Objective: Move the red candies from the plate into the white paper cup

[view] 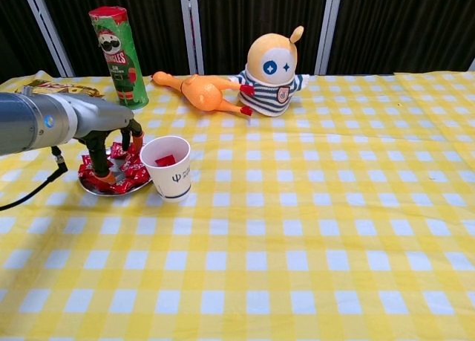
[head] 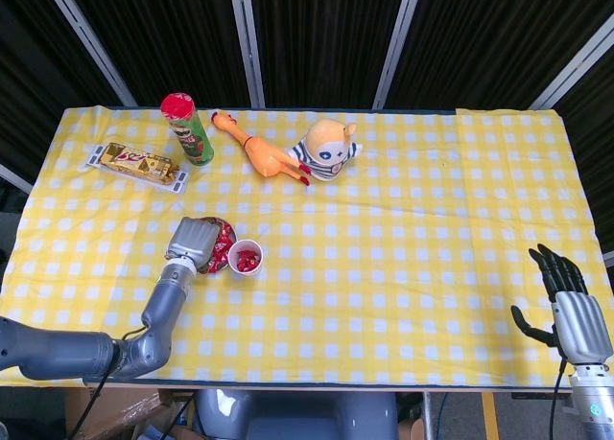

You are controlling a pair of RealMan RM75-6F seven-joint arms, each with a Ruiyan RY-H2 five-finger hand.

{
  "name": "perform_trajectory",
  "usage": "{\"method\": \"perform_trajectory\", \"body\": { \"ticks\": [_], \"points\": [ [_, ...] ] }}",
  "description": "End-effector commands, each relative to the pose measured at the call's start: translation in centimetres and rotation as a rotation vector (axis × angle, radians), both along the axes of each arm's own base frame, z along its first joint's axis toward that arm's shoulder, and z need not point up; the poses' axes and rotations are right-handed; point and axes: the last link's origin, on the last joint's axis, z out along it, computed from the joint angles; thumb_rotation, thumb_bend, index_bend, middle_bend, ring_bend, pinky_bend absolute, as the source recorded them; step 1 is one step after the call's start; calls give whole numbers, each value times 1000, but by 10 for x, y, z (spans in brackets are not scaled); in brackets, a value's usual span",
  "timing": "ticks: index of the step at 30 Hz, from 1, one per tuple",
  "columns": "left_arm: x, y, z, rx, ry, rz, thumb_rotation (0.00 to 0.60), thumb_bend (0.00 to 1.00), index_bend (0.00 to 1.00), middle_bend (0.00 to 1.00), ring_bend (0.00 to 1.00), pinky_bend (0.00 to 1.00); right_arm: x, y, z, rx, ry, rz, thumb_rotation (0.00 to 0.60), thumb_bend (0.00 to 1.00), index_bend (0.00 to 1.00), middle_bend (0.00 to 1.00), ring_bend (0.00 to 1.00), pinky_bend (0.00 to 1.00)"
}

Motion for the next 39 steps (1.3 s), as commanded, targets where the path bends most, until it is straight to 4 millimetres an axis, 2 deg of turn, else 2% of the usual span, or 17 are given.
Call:
{"method": "perform_trajectory", "body": {
  "ticks": [1, 12, 20, 29, 39],
  "points": [
    [1, 0, -7, -8, -1, 5, 600, 253, 253, 257, 881, 893, 0, 0, 0, 0, 0, 0, 600, 408, 0, 0, 0, 0],
    [-1, 1, -13, -12, 24, 0, 600, 253, 257, 270, 882, 893, 0, 0, 0, 0, 0, 2, 600, 408, 0, 0, 0, 0],
    [-6, 0, -13, -14, 35, 10, 600, 255, 330, 365, 882, 893, 0, 0, 0, -1, 1, 1, 600, 409, 0, 0, 0, 0],
    [-11, 0, -8, -8, 46, 14, 600, 255, 318, 334, 882, 894, 1, 0, 0, 0, 2, 2, 600, 409, 0, 0, 0, 0],
    [-8, 5, 1, 25, 15, 4, 600, 255, 287, 311, 882, 893, 1, 0, -1, 1, 0, 1, 600, 408, 0, 0, 0, 0]
  ]
}}
